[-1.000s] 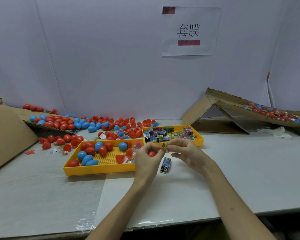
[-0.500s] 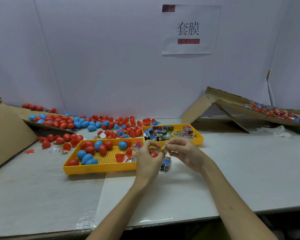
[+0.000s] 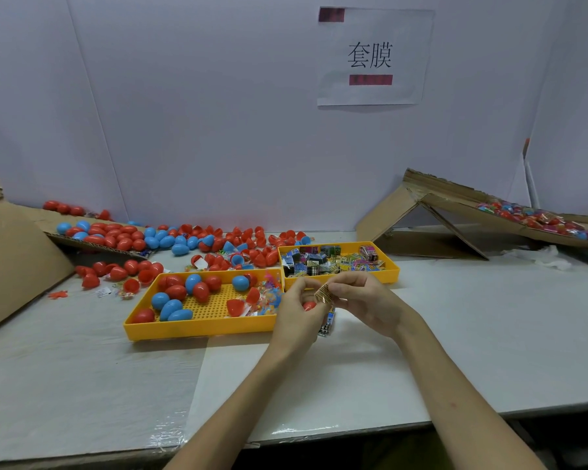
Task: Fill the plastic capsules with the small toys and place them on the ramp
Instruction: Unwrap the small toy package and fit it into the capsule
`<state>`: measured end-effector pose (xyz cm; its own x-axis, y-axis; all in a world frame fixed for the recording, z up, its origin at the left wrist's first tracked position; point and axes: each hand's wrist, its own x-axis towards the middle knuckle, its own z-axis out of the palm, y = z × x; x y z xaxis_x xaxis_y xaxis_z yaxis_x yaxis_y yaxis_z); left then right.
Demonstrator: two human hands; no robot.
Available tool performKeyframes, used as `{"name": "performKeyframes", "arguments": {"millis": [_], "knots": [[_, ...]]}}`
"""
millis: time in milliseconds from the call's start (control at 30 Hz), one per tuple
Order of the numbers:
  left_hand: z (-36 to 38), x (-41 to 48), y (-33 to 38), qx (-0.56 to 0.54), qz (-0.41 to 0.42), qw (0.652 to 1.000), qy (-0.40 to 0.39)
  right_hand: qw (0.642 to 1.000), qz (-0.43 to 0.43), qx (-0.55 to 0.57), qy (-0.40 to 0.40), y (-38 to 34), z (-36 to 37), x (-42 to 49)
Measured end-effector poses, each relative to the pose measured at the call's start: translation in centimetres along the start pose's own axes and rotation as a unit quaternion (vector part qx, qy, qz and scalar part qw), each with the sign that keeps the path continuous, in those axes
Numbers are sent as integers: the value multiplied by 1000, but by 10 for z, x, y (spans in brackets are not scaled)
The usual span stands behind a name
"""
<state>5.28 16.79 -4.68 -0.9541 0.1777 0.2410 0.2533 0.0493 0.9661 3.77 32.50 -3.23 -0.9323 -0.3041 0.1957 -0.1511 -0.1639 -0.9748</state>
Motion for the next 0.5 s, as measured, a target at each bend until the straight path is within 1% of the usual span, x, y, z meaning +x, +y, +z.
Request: {"name": "performKeyframes", "arguments": {"millis": [67,167,267,333,400,500], "knots": [[-2,0,2,-50,-29,998,-16,1000,-3,0,0,0,-1,0],[-8,1,4,-145,-71,985,-56,1000,0,-18,-12,0,-2,-1],[-10,0,5,-183,-83,975,-90,1000,-2,-17,-20,0,-1,-1],[-10,0,6,-187,-82,975,-87,1000,-9,6,-21,-1,0,-1],[-8,1,5,-185,-80,977,-67,999,-6,35,-13,-2,1,0],[-6,1,6,-183,-77,979,-46,999,-8,46,-9,-3,1,0]]}}
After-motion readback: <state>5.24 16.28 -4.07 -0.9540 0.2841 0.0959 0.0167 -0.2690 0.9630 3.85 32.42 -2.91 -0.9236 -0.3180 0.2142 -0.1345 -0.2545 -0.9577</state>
